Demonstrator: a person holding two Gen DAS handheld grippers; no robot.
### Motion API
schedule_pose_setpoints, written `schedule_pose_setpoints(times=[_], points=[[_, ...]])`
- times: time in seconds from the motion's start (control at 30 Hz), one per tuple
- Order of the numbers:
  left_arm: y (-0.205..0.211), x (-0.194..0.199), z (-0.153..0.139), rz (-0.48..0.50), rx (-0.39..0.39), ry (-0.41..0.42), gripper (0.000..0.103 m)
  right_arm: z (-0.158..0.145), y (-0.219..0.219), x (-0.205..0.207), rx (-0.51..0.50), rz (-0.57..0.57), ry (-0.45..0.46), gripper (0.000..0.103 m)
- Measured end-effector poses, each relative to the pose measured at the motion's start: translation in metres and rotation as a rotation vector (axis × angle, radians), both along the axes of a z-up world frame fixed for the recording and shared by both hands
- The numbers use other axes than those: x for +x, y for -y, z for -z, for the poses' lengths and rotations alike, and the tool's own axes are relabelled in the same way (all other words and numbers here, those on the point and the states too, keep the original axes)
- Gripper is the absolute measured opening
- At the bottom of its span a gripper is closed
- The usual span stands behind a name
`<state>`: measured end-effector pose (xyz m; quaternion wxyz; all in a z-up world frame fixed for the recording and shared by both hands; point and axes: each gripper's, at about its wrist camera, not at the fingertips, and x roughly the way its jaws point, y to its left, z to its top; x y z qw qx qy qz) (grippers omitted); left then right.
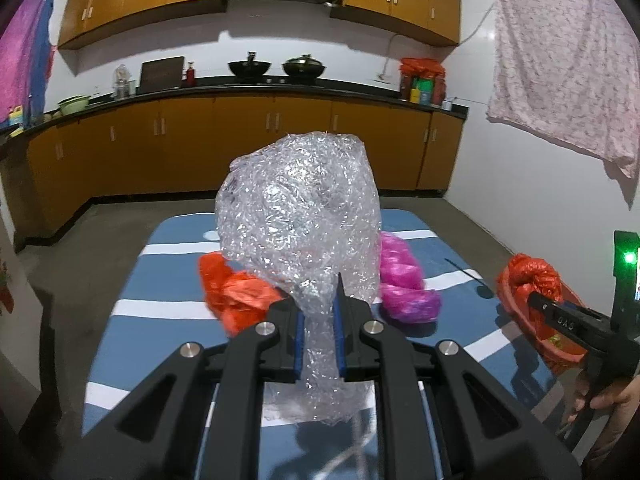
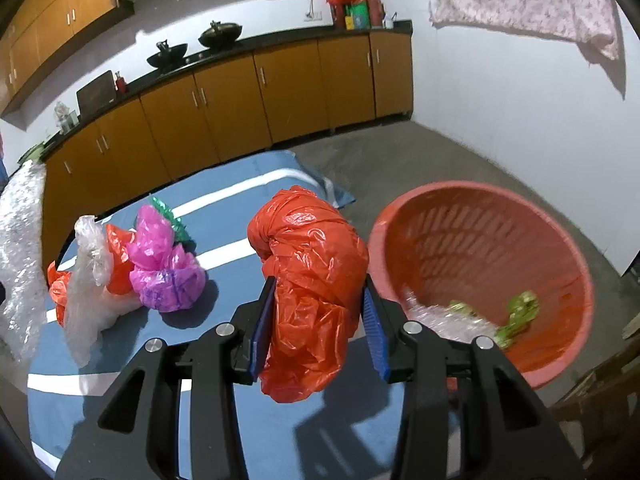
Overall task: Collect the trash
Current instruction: 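Carry the red knotted bag in the right tool over the basket while the left tool carries the bubble wrap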
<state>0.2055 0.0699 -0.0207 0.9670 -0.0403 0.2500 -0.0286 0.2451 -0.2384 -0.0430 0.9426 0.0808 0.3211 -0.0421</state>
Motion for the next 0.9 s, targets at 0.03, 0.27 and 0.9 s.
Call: schedule_pose_setpoints(times=[0.03,0.27,0.9], points=[[0.004,0.0,0.0,0.01,-0.001,0.001,0.013,-0.003,0.003,-0.002,-0.011,0.003,0.006,0.041],[0.049,0.004,0.002,0.092,-0.012,-0.003,0.013,-0.013,0.021,-0.021,-0.085,0.044,0.04,0.041],[0.167,0.018,0.016,0.326,0.036,-0.021,0.013,-0.016,0.086,-0.043,-0.115,0.214,0.073,0.041]])
